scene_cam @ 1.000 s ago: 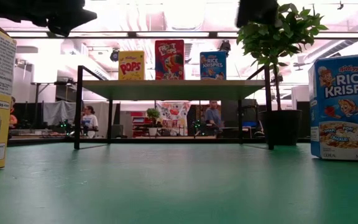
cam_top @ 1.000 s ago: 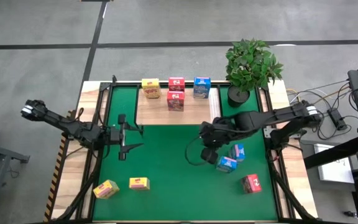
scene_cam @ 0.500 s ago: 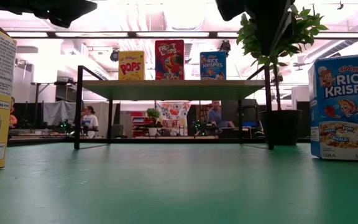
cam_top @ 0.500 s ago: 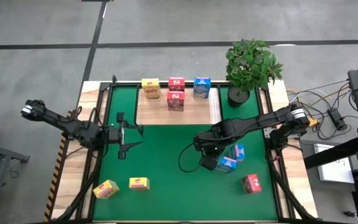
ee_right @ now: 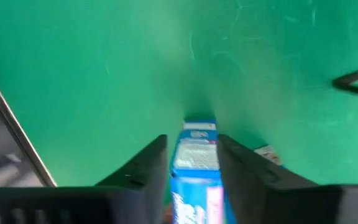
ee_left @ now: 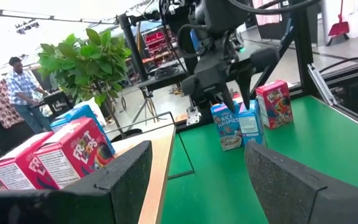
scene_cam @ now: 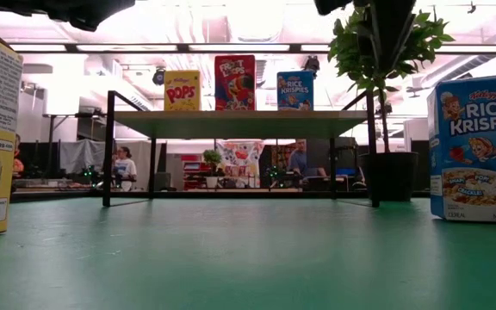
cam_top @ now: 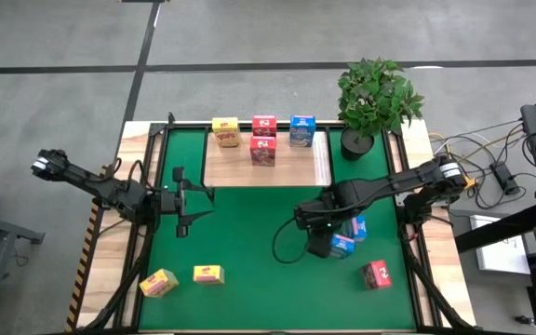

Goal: Stack cereal on shelf
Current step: Put the bottom blue cereal box on the shelf aligned with the other blue cereal box

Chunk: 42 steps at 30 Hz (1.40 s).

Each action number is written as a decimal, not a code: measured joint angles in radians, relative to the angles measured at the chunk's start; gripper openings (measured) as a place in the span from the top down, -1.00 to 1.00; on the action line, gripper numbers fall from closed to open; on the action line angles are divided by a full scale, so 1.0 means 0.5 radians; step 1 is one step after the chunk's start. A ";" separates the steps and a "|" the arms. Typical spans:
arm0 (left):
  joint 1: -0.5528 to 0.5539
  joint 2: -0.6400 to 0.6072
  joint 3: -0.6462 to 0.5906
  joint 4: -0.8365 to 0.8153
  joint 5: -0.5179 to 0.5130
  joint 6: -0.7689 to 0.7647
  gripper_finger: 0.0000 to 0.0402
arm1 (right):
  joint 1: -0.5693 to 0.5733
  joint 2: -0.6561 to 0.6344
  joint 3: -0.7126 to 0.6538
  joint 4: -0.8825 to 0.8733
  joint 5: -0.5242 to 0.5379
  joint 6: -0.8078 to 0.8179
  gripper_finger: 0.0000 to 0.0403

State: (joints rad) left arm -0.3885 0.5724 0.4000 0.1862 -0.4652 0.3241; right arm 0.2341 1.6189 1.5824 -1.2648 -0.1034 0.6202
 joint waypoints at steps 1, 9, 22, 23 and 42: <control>0.000 -0.001 0.000 -0.001 0.000 0.000 -0.20 | 0.017 -0.019 -0.002 -0.021 0.011 -0.080 0.30; -0.002 -0.004 0.000 0.000 0.000 -0.032 -0.20 | 0.239 -0.077 -0.003 -0.140 0.258 -0.173 -0.20; -0.001 -0.004 0.000 0.000 0.001 -0.054 -0.20 | 0.617 -0.101 -0.179 -0.073 0.583 -0.021 -0.39; -0.001 -0.004 0.000 0.000 0.000 -0.054 -0.20 | 0.630 -0.114 -0.205 -0.069 0.598 0.007 -0.38; 0.001 -0.003 0.000 0.002 0.001 -0.106 -0.20 | 0.648 -0.415 -0.908 0.473 0.670 0.255 -0.27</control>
State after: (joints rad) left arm -0.3882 0.5709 0.4000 0.1871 -0.4648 0.2710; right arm 0.5583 1.4117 1.1285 -1.0281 0.2314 0.7478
